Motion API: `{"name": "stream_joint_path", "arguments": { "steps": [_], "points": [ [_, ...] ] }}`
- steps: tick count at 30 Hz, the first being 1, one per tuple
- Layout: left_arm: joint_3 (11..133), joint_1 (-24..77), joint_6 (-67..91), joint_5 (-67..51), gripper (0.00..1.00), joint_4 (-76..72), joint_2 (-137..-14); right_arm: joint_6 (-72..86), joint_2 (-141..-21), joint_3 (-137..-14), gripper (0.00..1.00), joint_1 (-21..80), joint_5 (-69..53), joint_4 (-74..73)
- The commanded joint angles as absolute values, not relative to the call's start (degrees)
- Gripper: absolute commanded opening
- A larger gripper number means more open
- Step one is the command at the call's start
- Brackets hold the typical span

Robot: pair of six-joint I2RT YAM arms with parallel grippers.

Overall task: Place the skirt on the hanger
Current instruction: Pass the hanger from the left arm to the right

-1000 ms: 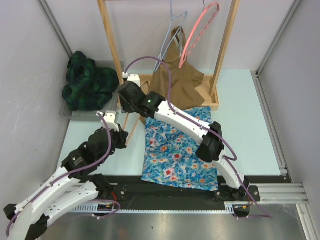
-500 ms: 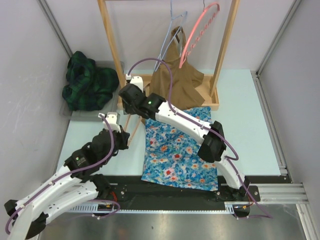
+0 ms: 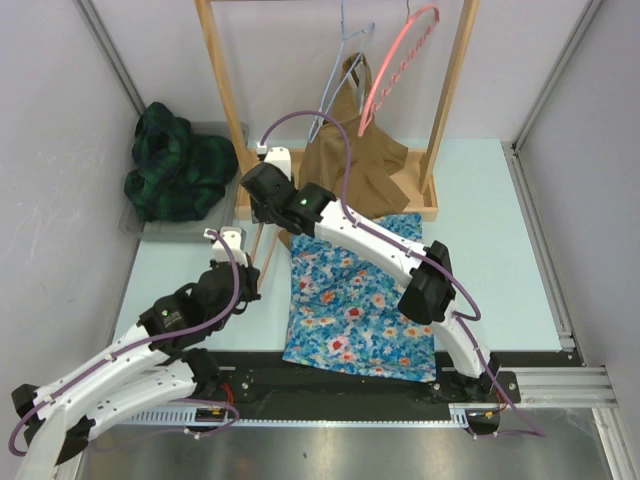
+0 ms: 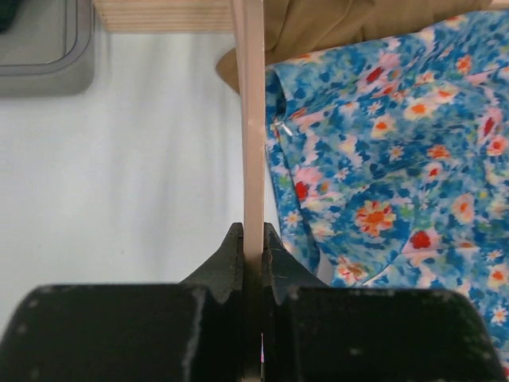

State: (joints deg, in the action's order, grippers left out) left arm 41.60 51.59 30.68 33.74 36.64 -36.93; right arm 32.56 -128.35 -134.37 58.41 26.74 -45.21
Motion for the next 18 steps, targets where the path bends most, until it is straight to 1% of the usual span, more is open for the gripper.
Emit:
{"name": "stream_joint_path", "arguments": {
  "steps": [1,2,3,4,5,8,9,12,14,17,18],
  "points": [
    [41.5,52.1,33.3,39.6,0.00,38.3,-36.9,32.2,-123.6,-134.9,0.43,57.0,31.0,-44.4],
    [41.7,52.1,33.4,39.8,0.00,38.5,-37.0,32.2,-123.7,-134.9,0.37,57.0,30.9,-44.5],
    [41.8,52.2,33.4,39.8,0.00,38.4,-37.1,32.0,-123.8,-134.9,0.34,57.0,30.4,-44.6],
    [41.8,52.3,33.3,39.7,0.00,38.2,-37.0,31.8,-124.0,-134.9,0.32,56.9,30.1,-44.7],
    [41.7,52.5,33.1,39.6,0.00,38.0,-36.6,31.8,-124.2,-135.0,0.32,56.8,29.7,-44.7],
    [41.7,52.7,32.6,39.2,0.00,37.0,-36.2,31.2,-124.9,-135.3,0.41,56.8,28.3,-45.0],
    [41.7,52.8,32.4,38.9,0.00,36.9,-36.2,30.9,-125.1,-135.5,0.50,56.8,27.8,-45.0],
    [41.5,53.5,32.3,39.0,0.00,36.6,-36.2,30.1,-126.4,-137.4,0.61,57.0,26.8,-45.2],
    [41.4,53.9,32.2,39.2,0.00,36.0,-36.1,29.7,-127.3,-138.9,0.62,57.0,26.4,-45.8],
    [41.7,54.5,32.1,39.8,0.00,35.7,-36.2,29.7,-128.8,-139.9,0.58,57.1,25.8,-46.7],
    [41.8,54.7,32.2,39.9,0.00,35.7,-36.3,29.7,-129.1,-139.8,0.57,57.1,25.5,-46.8]
  ]
}}
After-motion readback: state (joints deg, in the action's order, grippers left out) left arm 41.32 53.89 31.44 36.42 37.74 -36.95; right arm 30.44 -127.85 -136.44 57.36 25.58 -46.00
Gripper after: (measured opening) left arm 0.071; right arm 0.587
